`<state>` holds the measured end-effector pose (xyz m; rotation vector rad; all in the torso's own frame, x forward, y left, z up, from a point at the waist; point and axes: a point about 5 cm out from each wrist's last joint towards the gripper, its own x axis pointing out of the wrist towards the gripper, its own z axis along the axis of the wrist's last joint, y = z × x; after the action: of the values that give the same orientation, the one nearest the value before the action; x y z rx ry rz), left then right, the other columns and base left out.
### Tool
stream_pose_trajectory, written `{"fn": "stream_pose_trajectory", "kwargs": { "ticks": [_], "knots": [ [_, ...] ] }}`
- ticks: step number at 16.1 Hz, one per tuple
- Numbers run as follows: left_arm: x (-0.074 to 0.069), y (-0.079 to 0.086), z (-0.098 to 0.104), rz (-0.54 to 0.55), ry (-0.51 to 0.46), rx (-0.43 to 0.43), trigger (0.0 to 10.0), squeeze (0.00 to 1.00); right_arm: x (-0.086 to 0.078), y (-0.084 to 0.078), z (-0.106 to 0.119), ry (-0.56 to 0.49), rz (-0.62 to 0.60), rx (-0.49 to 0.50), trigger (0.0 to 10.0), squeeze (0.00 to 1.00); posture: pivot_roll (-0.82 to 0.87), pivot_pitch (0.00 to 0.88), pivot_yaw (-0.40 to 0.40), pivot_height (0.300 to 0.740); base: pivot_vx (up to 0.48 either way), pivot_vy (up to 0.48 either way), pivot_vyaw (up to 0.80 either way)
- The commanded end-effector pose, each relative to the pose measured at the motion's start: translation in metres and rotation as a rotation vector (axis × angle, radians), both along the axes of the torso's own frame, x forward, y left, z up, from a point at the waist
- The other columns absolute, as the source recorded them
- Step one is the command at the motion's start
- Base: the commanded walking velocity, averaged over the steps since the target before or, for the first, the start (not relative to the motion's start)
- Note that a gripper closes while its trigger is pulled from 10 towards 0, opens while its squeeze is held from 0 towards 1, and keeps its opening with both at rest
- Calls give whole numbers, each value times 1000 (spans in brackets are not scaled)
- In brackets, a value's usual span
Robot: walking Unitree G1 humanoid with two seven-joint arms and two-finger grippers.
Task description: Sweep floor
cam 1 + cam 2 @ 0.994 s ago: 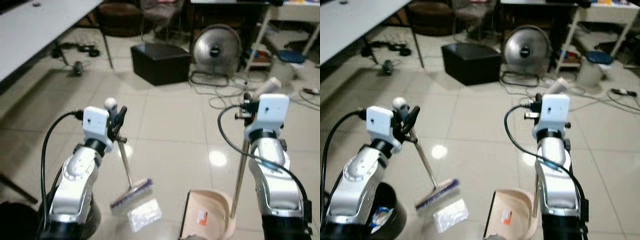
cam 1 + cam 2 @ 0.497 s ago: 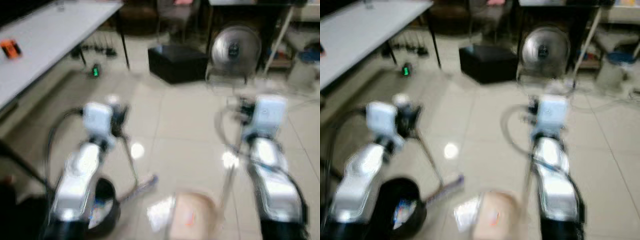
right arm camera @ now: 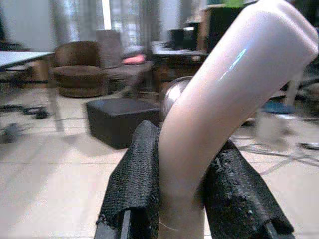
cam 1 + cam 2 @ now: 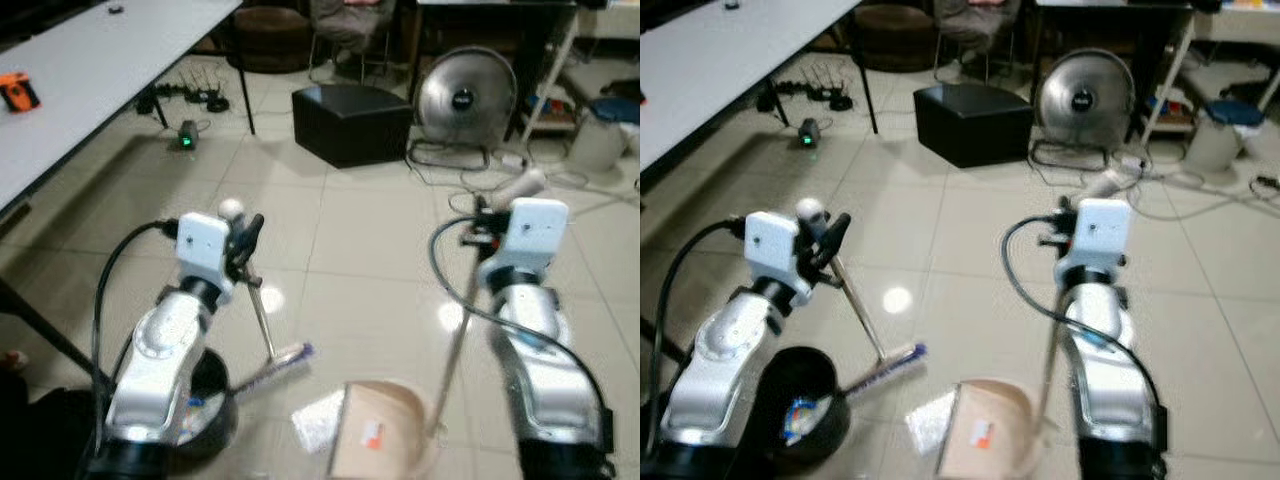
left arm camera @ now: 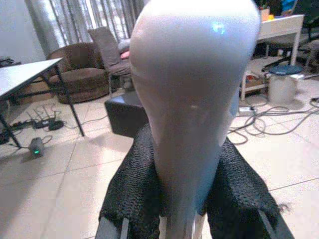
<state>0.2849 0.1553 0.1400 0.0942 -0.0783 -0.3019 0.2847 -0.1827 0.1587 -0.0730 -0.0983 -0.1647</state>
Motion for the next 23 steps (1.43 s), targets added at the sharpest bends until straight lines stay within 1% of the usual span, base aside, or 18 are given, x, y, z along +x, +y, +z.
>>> {"fn": "stream_pose_trajectory", "kwargs": {
  "ticks": [1, 4, 8, 10, 11, 17, 21, 23],
  "knots": [
    [2, 5, 8, 21, -29, 9, 10000, 0, 0, 3, 11, -48, 10, -21, 10000, 0, 0, 0, 52, 740, 0, 0, 0],
    [3, 5, 9, 37, -44, 15, 10000, 0, 2, 5, 12, -42, 37, -55, 10000, 0, -2, 0, 49, 740, 0, 0, 0],
    [4, 5, 12, 59, -76, 7, 10000, 0, 2, 8, 11, -38, 44, -20, 10000, 0, 0, 0, 51, 740, 0, 0, 0],
    [4, 4, 13, 55, -79, -2, 10000, 0, 1, 9, 9, -32, 49, -14, 10000, 0, 1, 0, 50, 740, 0, 0, -491],
    [4, 4, 12, 55, -79, -2, 10000, 0, 1, 10, 8, -28, 55, -16, 10000, 0, 1, 0, 50, 740, 244, 0, -500],
    [2, 5, 10, 52, -69, -5, 10000, 0, 0, 11, 5, -12, 62, -17, 10000, 0, 6, 0, 47, 740, 247, 0, 0],
    [4, 5, 11, 51, -68, -12, 10000, 0, 1, 10, 5, -6, 56, -14, 10000, 0, 2, 0, 47, 740, 247, 0, -734],
    [5, 6, 11, 66, -72, -14, 10000, 0, 1, 11, 5, -8, 65, -21, 10000, 0, 4, 0, 43, 740, 122, 0, 0]
  ]
}}
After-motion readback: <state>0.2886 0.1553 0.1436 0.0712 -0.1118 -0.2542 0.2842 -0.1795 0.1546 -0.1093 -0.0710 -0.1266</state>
